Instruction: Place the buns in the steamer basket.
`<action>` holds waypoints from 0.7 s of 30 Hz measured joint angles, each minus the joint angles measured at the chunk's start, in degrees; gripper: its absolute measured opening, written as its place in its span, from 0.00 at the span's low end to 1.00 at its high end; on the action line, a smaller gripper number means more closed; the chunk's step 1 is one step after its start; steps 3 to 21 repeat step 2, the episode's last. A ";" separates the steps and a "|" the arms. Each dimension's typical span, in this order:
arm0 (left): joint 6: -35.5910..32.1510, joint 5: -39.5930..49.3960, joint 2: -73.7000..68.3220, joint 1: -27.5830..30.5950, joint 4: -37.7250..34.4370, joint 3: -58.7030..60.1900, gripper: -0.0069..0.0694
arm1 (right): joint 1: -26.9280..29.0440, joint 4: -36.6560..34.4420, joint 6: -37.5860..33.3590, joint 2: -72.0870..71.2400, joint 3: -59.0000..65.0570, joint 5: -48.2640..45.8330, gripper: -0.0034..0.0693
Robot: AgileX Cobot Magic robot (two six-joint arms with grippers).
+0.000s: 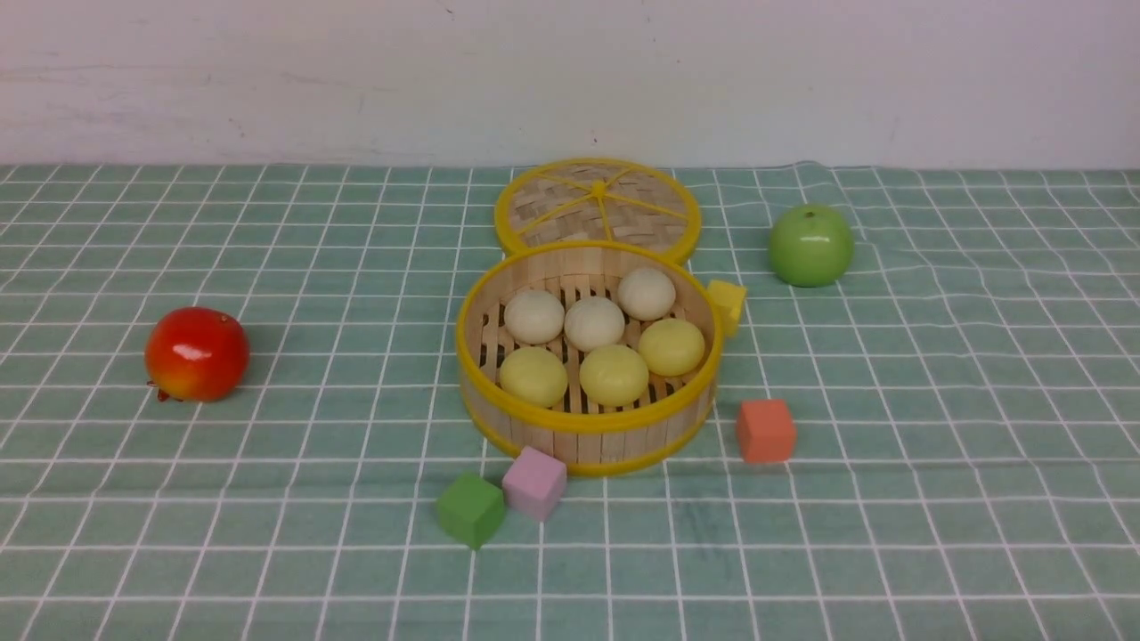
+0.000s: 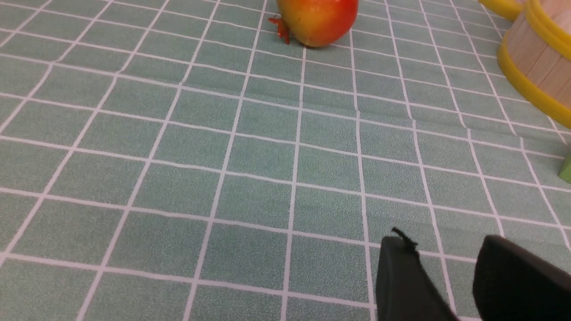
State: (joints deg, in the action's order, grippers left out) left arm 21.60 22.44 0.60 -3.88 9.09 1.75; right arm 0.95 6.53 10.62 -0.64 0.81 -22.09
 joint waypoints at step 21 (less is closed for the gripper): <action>0.00 0.00 0.00 0.00 0.00 0.00 0.40 | 0.00 0.00 0.00 0.00 0.00 0.00 0.16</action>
